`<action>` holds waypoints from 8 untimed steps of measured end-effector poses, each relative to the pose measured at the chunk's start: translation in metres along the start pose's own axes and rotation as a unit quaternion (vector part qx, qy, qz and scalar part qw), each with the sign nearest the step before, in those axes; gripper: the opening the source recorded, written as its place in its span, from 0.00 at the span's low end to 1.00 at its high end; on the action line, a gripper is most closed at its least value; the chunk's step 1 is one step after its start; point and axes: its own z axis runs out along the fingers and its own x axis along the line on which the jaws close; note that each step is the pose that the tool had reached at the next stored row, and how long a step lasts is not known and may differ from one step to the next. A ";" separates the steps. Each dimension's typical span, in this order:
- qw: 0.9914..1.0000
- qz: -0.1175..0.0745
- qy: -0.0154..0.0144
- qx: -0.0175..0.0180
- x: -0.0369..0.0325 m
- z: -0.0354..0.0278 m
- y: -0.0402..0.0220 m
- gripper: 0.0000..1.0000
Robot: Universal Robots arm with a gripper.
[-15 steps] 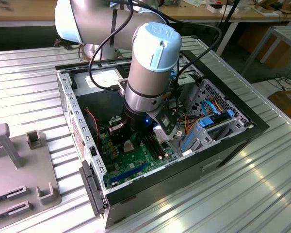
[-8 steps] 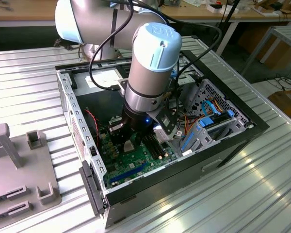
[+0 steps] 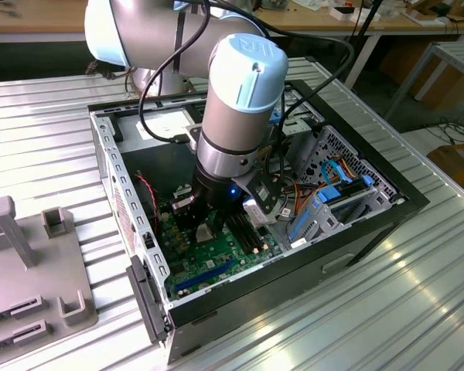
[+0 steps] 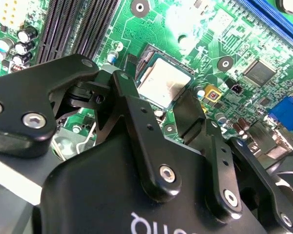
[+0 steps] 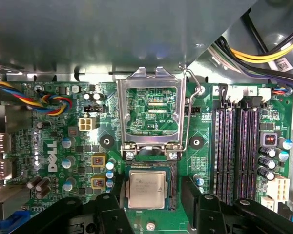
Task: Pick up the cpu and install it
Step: 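Place the cpu into insertion slot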
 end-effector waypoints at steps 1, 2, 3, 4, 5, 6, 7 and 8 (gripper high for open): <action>1.000 0.000 0.000 0.000 0.0000 0.0001 0.0000 0.58; 1.000 0.000 0.000 0.000 0.0000 0.0001 0.0000 0.58; 1.000 0.000 0.000 0.000 0.0000 0.0001 -0.0002 0.58; 1.000 0.000 0.000 0.000 0.0000 0.0001 -0.0006 0.58; 1.000 0.000 0.000 0.000 0.0000 0.0001 -0.0010 0.58; 1.000 0.000 0.000 0.000 0.0000 0.0002 -0.0014 0.58; 1.000 0.000 0.000 0.000 0.0000 0.0002 -0.0018 0.58; 1.000 0.000 0.000 0.000 0.0000 0.0003 -0.0023 0.58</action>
